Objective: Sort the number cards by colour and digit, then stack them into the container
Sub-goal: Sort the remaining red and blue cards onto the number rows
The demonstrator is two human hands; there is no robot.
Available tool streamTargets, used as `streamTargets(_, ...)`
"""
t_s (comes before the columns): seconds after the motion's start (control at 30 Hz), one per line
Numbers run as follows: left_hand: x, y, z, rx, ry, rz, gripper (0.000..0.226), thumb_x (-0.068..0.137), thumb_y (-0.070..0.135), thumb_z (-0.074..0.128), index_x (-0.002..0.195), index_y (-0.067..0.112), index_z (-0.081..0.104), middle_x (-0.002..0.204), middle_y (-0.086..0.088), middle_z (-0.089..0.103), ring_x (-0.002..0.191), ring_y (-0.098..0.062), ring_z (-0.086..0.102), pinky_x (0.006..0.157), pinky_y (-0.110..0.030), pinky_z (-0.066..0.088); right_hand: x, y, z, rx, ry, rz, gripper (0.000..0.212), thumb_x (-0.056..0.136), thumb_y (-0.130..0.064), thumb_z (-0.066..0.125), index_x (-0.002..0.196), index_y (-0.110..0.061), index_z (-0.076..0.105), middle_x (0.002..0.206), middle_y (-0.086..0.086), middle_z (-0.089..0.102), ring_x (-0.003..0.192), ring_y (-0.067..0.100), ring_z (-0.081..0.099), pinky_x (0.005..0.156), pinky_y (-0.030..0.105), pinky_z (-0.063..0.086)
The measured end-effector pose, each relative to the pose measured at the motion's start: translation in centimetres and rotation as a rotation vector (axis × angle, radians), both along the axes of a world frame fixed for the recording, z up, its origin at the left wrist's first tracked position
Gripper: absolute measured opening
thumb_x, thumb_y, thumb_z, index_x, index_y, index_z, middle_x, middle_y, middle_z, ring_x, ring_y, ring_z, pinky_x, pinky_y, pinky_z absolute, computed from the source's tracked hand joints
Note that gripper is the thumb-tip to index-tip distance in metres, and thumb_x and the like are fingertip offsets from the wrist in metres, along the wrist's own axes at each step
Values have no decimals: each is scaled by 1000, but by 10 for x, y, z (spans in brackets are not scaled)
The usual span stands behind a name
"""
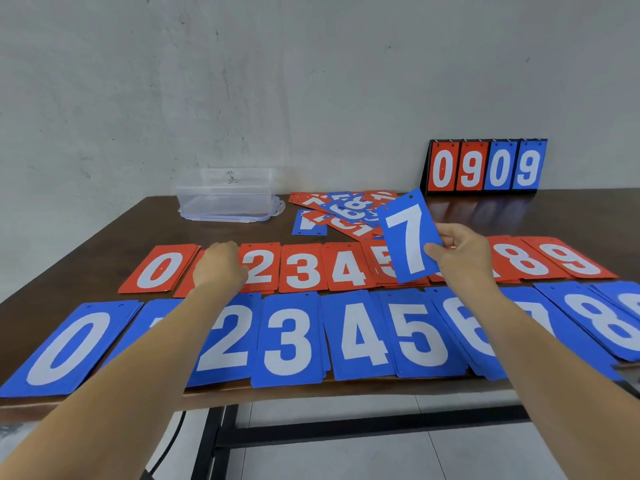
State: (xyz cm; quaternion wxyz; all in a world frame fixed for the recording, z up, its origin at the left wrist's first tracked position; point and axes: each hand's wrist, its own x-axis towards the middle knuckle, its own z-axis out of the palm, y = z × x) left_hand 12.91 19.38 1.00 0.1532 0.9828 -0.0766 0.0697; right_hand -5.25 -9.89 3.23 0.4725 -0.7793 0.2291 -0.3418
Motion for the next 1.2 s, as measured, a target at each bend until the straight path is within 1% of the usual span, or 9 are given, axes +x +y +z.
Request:
streamTargets(0.1,-7,-4,-1,-13,-46,-28,37,92,28,62,125,12,55,113,-10,63,90,-22,60,66,-31,51,-10,-6,-1,4,-2,-20,28,93,-10,61,121,-12,59,105,-4,64,94,9,61,61,17,47)
streamTargets(0.33,-34,-19,8,-118,-93,-103,54,89,32,65,137,15,49,132,-10,58,114,-31,57,88,-46,52,-42,-34,5,29,-37,-32,28,91,-6,62,118,-12,62,104,-2,69,94,12,67,69,22,53)
streamTargets(0.43,-51,-36,14,-166,-92,-107,54,88,29,67,137,15,50,132,-9,57,115,-30,56,88,-45,51,-63,-52,11,38,-38,-32,28,91,-6,62,118,-12,62,101,-4,68,93,11,66,70,21,53)
streamTargets(0.63,-91,-85,22,-194,-99,-149,54,88,31,68,136,15,51,129,-10,59,113,-30,57,85,-42,51,-114,-98,10,109,40,-69,25,89,-5,64,114,-11,65,104,5,71,94,21,69,83,43,57)
streamTargets(0.77,-124,-117,19,-236,-112,-181,55,88,31,67,138,16,50,129,-7,59,113,-26,58,84,-42,53,-144,-112,-5,149,157,-37,26,87,-1,66,113,-8,65,108,9,69,95,22,64,85,39,54)
streamTargets(0.87,-148,-139,13,-210,-118,-180,55,89,33,67,138,17,49,131,-4,60,114,-24,58,84,-41,53,-158,-112,-20,-38,333,-73,32,88,-8,66,120,-9,62,115,7,65,103,21,60,79,28,47)
streamTargets(1.0,-175,-157,5,-172,-95,-178,57,89,33,66,140,18,46,131,-2,59,116,-22,57,84,-41,55,-168,-107,-33,-483,608,-149,43,90,-25,65,130,-18,53,124,3,52,110,20,55,76,31,45)
streamTargets(1.07,-185,-162,3,-133,-93,-187,58,90,34,66,141,17,44,132,-4,58,117,-23,56,86,-41,54,-170,-109,-34,-592,636,-157,44,89,-30,66,129,-20,53,124,3,47,111,20,52,75,33,46)
streamTargets(1.2,-199,-169,4,-69,-107,-163,58,91,35,64,142,18,43,133,-5,56,117,-24,56,85,-38,54,-166,-117,-30,-635,595,-64,47,89,-29,65,132,-18,50,123,3,51,114,22,50,82,32,47)
